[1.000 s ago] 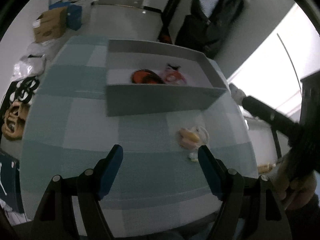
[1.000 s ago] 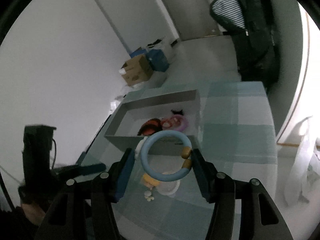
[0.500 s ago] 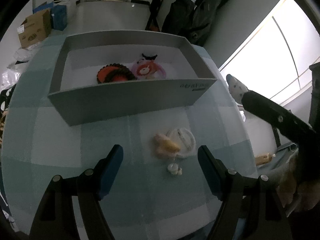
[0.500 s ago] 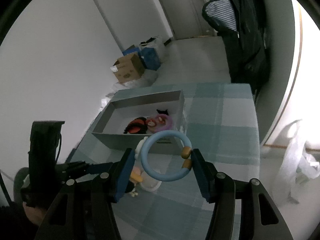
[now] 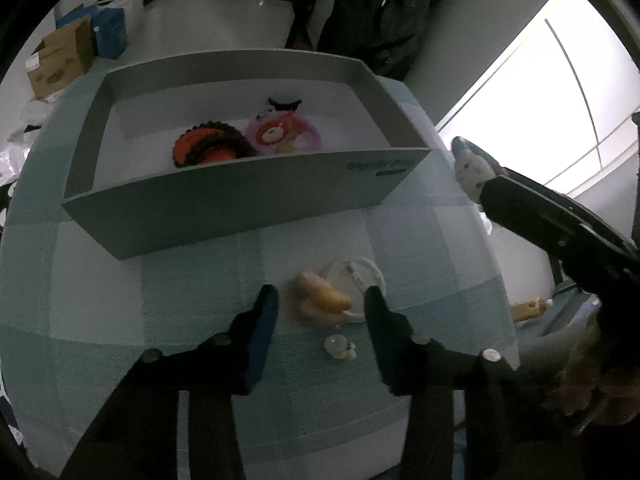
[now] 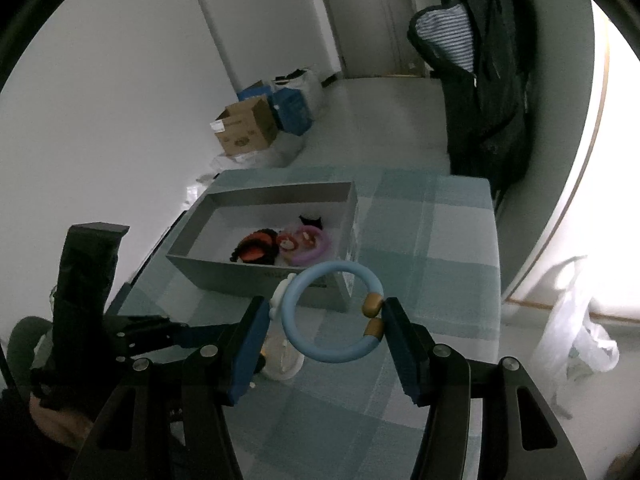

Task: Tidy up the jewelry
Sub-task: 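Grasp the small yellow figurine with the left gripper while the right holds the blue ring, then lower the figurine into the box with the left gripper while the right lowers the blue ring in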

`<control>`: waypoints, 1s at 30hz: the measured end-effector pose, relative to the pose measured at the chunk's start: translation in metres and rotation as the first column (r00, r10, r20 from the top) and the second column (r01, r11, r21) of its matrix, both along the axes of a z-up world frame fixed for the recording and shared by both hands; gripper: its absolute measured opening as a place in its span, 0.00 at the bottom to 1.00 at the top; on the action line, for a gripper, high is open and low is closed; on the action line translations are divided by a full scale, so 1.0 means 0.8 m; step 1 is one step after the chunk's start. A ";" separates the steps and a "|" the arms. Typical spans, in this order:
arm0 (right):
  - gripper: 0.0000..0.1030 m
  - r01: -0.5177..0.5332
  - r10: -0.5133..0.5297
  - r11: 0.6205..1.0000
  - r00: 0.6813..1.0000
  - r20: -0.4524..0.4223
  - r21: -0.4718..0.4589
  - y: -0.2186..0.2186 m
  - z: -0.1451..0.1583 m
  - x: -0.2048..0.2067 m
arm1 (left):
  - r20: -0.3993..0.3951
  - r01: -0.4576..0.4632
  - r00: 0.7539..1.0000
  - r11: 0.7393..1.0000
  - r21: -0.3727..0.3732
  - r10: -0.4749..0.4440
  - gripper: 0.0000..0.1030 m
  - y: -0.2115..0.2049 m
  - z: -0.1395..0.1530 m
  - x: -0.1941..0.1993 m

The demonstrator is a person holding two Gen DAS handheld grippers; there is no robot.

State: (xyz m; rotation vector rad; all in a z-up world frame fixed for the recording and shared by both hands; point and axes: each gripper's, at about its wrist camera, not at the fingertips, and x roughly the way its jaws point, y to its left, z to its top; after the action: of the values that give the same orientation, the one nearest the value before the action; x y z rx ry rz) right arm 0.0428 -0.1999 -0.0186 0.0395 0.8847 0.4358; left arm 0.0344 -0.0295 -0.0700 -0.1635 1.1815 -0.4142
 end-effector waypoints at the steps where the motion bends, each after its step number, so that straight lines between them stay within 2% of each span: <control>1: 0.55 -0.002 0.002 1.000 1.000 -0.001 -0.001 0.001 0.000 0.000 | 0.002 0.004 1.000 1.000 0.006 -0.004 0.24 -0.003 0.000 -0.002; 2: 0.55 -0.005 0.005 1.000 1.000 -0.003 0.000 0.001 -0.001 0.001 | 0.002 0.011 1.000 1.000 0.014 -0.011 0.22 -0.004 -0.001 -0.002; 15: 0.55 -0.008 0.008 1.000 1.000 -0.009 0.005 0.006 -0.001 0.003 | 0.038 0.027 0.999 1.000 0.007 -0.027 0.21 0.000 0.009 0.003; 21: 0.55 -0.020 0.020 1.000 1.000 -0.002 0.012 0.017 0.002 0.007 | 0.073 -0.007 0.997 1.000 -0.018 0.009 0.21 0.005 0.023 0.002; 30: 0.55 -0.018 0.019 0.999 1.000 -0.019 0.033 0.032 0.001 0.016 | 0.153 -0.041 0.987 0.994 -0.103 0.056 0.21 0.027 0.062 0.005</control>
State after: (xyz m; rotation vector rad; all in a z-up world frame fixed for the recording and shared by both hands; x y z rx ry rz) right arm 0.0559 -0.1743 -0.0180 0.0656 0.8971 0.4681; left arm 0.0382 -0.0077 -0.0205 -0.2413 1.0015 -0.4354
